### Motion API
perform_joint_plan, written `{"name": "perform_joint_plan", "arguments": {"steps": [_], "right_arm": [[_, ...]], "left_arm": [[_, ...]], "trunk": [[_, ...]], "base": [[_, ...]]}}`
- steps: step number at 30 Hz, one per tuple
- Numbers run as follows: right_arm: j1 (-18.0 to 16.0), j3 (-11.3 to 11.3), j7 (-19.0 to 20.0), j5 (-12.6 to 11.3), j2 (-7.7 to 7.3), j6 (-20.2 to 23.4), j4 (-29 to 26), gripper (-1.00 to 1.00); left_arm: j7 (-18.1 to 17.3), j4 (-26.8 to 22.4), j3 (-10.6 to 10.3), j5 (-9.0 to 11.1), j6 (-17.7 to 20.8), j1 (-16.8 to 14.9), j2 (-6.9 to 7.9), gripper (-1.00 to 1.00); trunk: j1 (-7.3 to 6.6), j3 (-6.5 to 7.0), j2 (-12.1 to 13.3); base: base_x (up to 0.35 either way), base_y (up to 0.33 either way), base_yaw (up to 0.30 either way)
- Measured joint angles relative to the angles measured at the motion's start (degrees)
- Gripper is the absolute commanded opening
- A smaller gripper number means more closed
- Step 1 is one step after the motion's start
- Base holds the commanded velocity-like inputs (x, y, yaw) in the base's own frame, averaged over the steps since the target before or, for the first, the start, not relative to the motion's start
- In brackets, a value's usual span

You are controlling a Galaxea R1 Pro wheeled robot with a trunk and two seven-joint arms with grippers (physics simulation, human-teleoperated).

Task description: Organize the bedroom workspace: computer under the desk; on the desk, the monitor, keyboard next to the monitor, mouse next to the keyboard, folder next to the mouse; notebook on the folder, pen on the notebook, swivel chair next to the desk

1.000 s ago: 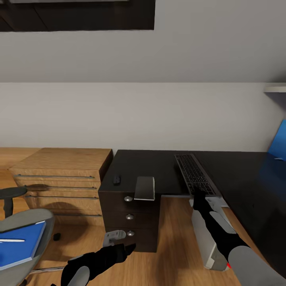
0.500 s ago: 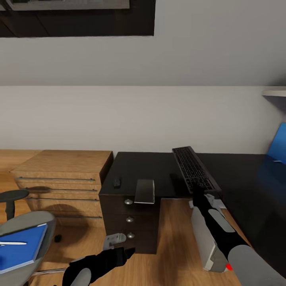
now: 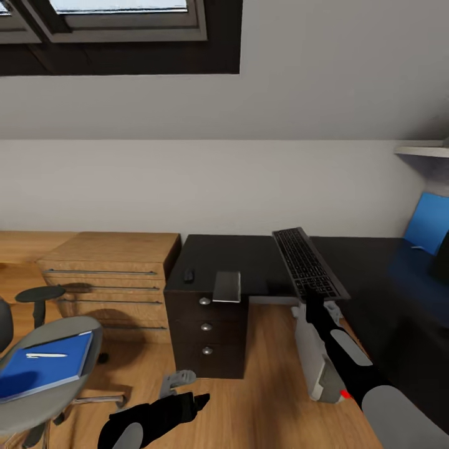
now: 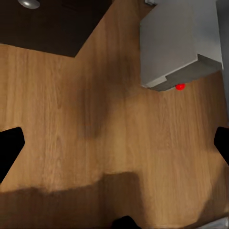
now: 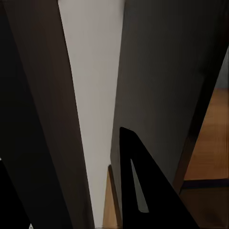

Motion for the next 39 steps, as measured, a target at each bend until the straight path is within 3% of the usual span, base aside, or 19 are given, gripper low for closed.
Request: {"name": "perform_joint_plan", "arguments": {"steps": [13,25,39], "right_arm": [[0.25,0.02,0.0,-0.23,-0.08,-0.06,0.04,-1.0],[0.51,0.03,0.0,-0.09,-0.04,-0.04,0.02,-1.0],[0.71,0.02,0.0,0.03,-0.05,-0.12,-0.05,-1.0]], "left_arm": [[0.09,0.55,0.08,-0.08,0.0,0.0,-0.48,1.0],[-0.07,0.42,0.41,-0.43,-0.25,0.0,-0.45,1.0],[0.0,0.42,0.38,-0.43,-0.25,0.0,-0.45,1.0]], "trunk": [[-2.86,2.33,5.22],[-2.88,2.34,5.23],[-2.86,2.34,5.23]], "base": [[-0.324,0.0,0.0],[-0.069,0.0,0.0],[-0.323,0.0,0.0]]}}
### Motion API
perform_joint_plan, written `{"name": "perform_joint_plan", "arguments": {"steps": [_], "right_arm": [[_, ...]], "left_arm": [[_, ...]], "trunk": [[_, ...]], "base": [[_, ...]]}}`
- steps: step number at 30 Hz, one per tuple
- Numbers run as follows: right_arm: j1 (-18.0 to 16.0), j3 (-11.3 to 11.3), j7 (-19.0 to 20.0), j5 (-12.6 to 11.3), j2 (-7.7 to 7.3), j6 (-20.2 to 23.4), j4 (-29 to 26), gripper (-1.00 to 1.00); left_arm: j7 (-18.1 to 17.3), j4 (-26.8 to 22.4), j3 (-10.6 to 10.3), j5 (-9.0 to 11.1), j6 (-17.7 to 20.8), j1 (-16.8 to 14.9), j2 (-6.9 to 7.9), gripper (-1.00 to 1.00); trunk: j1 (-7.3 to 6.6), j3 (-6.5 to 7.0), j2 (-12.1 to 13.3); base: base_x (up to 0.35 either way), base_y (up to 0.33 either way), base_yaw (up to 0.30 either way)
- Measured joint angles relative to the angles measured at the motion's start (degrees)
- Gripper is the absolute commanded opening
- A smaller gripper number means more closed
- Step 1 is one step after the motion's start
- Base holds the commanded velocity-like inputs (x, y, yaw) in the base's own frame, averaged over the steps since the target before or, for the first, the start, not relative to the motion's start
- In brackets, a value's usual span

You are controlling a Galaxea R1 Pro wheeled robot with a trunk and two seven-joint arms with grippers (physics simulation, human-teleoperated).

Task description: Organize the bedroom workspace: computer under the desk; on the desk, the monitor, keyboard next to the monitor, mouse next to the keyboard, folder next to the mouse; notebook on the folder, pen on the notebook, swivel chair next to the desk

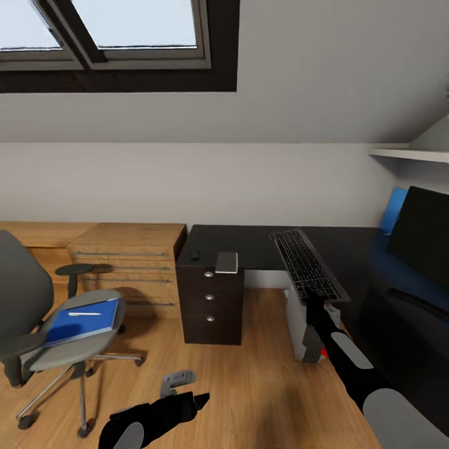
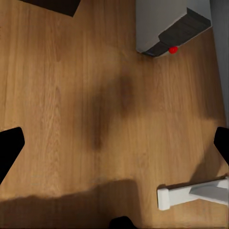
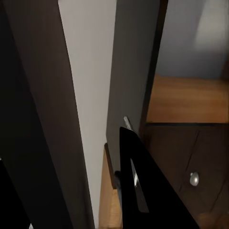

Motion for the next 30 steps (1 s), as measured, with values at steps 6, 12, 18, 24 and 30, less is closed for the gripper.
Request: {"name": "perform_joint_plan", "arguments": {"steps": [6,12,18,24,30], "right_arm": [[0.44,0.08,0.07,0.11,0.0,0.03,-0.33,-1.0],[0.45,0.07,0.16,0.18,-0.05,-0.06,-0.31,-1.0],[0.45,0.08,-0.03,0.17,-0.04,-0.1,-0.16,-1.0],[0.45,0.08,-0.21,0.2,-0.11,-0.05,-0.01,-1.0],[0.44,0.09,-0.04,0.48,-0.17,0.04,-0.1,-1.0]], "left_arm": [[0.0,0.09,-0.04,0.14,0.06,0.0,0.0,1.0],[-0.05,0.1,-0.07,0.11,0.03,0.0,0.0,1.0],[0.0,0.1,-0.15,0.24,0.06,0.0,0.0,1.0],[0.0,0.12,-0.2,0.26,0.07,0.0,0.0,1.0],[0.0,0.11,-0.13,0.01,0.0,0.0,0.0,1.0]], "trunk": [[-0.01,0.0,0.0],[-0.01,0.0,0.0],[-0.01,0.0,0.0],[0.0,0.0,0.0],[-0.02,0.0,0.0]], "base": [[-0.311,-0.071,0.0],[-0.214,-0.258,0.0],[-0.214,-0.194,0.0],[-0.283,-0.101,0.0],[-0.115,-0.049,0.0]]}}
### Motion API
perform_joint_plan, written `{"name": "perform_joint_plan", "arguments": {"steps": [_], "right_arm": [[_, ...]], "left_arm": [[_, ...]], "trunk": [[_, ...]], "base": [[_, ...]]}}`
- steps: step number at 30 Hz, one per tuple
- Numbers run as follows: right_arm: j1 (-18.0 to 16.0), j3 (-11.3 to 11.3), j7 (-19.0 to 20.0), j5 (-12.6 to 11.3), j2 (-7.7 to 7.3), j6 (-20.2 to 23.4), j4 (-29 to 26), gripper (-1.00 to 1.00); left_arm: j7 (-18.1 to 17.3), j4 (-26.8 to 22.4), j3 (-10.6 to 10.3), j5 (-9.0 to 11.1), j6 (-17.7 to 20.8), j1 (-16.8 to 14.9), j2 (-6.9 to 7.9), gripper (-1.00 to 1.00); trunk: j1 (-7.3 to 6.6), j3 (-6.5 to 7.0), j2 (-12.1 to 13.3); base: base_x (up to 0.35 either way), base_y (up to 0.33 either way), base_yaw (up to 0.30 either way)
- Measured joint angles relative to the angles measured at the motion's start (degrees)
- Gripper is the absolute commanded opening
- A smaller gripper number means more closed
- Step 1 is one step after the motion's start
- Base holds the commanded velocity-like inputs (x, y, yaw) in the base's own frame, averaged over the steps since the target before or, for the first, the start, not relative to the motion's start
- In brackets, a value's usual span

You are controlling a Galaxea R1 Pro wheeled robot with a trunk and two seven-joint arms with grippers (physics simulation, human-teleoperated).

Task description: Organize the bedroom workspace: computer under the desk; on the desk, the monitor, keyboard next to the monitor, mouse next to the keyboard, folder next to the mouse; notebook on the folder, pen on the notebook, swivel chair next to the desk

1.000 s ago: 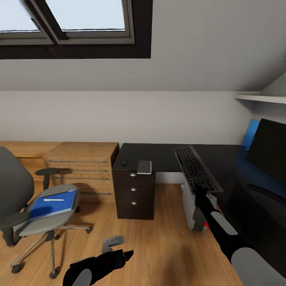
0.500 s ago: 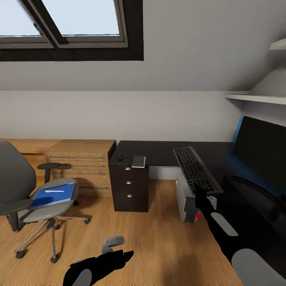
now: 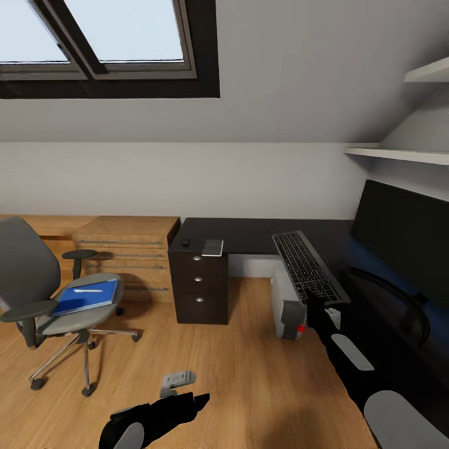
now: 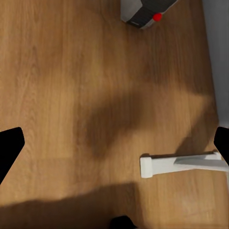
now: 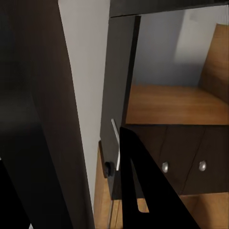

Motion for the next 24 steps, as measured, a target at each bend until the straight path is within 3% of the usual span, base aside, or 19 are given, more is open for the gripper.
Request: {"name": "perform_joint_plan", "arguments": {"steps": [12,24], "right_arm": [[0.0,-0.1,-0.24,0.0,-0.26,-0.09,0.16,-1.0],[0.02,-0.58,-2.76,-0.21,-3.05,0.02,1.72,-1.0]], "left_arm": [[0.0,0.05,0.0,0.21,0.06,0.0,0.0,1.0],[0.0,0.06,0.16,0.18,0.07,0.01,0.05,1.0]], "trunk": [[-0.01,0.0,0.0],[-0.01,-0.01,0.0]], "base": [[-0.145,-0.176,0.0],[-0.005,-0.007,0.0]]}}
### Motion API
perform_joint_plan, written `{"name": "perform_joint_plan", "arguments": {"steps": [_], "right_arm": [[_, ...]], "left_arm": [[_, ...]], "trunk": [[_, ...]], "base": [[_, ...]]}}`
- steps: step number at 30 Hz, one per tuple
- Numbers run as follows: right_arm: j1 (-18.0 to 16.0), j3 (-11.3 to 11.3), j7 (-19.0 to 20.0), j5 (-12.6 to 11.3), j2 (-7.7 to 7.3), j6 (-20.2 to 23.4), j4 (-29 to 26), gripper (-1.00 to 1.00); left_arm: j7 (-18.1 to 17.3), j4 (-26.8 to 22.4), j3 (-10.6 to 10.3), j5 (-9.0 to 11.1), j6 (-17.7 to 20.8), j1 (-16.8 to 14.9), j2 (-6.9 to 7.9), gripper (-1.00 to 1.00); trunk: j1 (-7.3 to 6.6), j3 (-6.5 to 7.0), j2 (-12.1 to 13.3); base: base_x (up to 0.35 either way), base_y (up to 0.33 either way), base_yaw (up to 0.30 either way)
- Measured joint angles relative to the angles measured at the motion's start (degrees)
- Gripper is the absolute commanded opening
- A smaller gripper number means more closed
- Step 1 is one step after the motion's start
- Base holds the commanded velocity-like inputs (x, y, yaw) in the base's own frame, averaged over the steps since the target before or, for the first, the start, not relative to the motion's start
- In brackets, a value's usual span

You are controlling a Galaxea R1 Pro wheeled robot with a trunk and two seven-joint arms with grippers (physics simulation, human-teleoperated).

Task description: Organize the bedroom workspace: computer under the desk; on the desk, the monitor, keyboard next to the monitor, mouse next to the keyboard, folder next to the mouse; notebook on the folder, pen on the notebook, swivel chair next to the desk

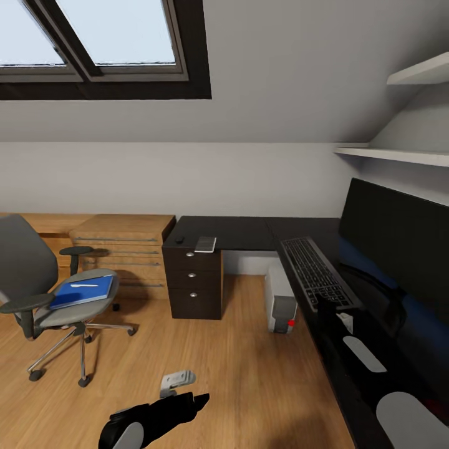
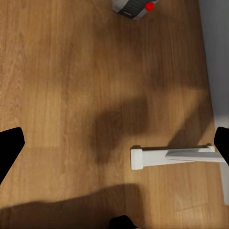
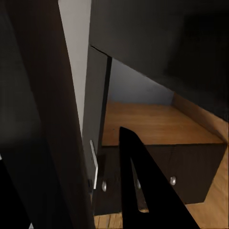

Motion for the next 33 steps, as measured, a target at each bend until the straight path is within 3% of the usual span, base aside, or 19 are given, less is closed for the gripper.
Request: {"name": "perform_joint_plan", "arguments": {"steps": [20,29,33], "right_arm": [[-0.15,-0.16,-2.94,-0.26,-3.81,0.64,5.23,-1.0],[-0.19,-0.03,-3.51,-0.23,-4.16,0.41,5.96,-1.0],[-0.19,0.05,-2.87,0.01,-4.23,0.41,5.75,-1.0]], "left_arm": [[-0.09,-0.1,1.34,-0.2,0.0,0.0,0.29,1.0],[-0.09,-0.19,1.5,-0.2,0.0,-0.01,0.32,1.0],[-0.23,-0.21,2.89,-0.2,0.0,-0.01,0.16,1.0]], "trunk": [[0.0,0.0,0.0],[0.0,0.01,0.0],[0.0,0.01,0.0]], "base": [[0.0,0.0,0.0],[0.0,0.0,0.0],[0.0,0.0,0.0]]}}
